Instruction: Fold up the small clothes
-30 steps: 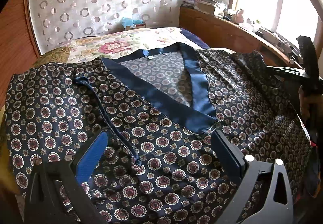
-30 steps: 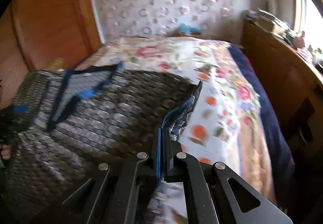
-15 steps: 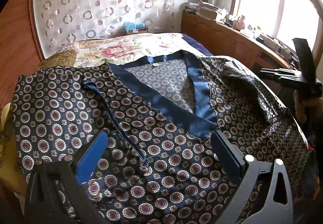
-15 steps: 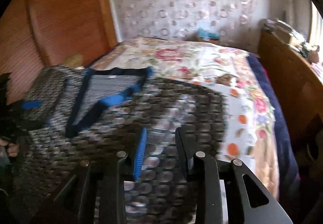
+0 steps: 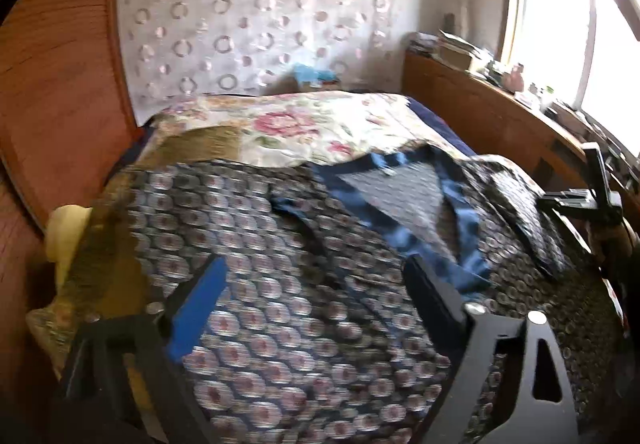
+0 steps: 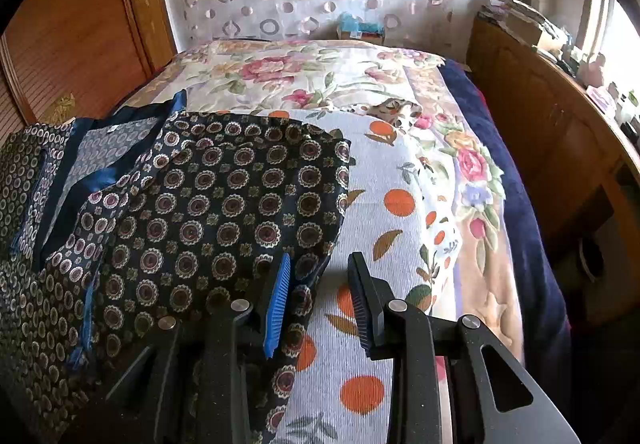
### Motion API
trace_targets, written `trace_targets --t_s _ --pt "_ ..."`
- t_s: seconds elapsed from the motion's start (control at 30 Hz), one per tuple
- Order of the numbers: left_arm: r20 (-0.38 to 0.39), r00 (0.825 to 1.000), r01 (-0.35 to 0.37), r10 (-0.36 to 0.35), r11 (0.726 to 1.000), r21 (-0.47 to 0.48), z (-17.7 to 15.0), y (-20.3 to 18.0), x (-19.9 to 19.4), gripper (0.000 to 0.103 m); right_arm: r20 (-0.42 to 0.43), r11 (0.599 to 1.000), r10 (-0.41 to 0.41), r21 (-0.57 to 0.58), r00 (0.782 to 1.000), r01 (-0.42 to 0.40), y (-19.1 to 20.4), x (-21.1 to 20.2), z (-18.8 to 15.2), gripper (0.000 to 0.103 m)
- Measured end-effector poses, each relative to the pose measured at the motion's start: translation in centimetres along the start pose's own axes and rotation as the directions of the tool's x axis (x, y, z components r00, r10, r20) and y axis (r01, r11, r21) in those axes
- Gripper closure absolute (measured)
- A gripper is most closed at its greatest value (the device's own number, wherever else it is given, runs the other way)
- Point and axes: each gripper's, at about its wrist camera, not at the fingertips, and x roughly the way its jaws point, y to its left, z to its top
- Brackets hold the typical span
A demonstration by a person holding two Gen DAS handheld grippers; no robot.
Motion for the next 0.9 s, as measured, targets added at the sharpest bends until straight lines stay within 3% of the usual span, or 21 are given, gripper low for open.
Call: trace_targets --t_s 0.1,0.33,0.4,0.53,0.6,0.8,0.87,0.9 --pt "0.003 0.998 -0.057 0.057 0.998 -0.032 0.3 2.5 -0.2 0.025 0.032 1.000 -0.007 -0.012 0.999 0.008 -0.1 0.2 -0.5 0.072" --pt "-0.033 0.988 -0.154 0.151 0.984 -0.086 0.7 7.2 1.4 0.026 0.034 1.000 -0.013 -0.008 0.999 0.014 0.1 -0.8 -1.5 0.066" --pt "-0.045 0.988 -0.154 0.150 0.983 -0.099 0.9 8.2 2.1 0.029 0.034 1.000 -0.011 -0.007 0.999 0.011 0.1 -0.9 -1.5 0.065" --pt "-0.060 0.987 -0.154 0.148 0.982 -0.108 1.7 9.3 3.2 0.049 0.036 1.000 -0.009 -0.007 0.999 0.009 0.0 -1.0 -1.5 0.064" --pt "-0.069 0.988 -0.147 0.139 0.982 -0.120 2.1 9.8 3.6 0.054 0.036 1.000 -0.010 -0.005 0.999 0.010 -0.1 -0.9 -1.4 0.062" --pt "-0.085 0.987 -0.146 0.137 0.983 -0.112 3.4 10.2 4.7 0.055 0.037 1.000 -0.012 -0.004 0.999 0.012 -0.2 -0.9 -1.4 0.060" --pt "-0.094 0.987 -0.143 0.133 0.983 -0.114 3.6 10.3 5.2 0.061 0.037 1.000 -0.013 -0.003 0.999 0.013 -0.2 -0.9 -1.4 0.059" --pt "-0.097 0.987 -0.140 0.129 0.983 -0.117 3.7 10.3 5.3 0.071 0.038 1.000 -0.012 -0.002 0.999 0.013 -0.2 -0.9 -1.4 0.058"
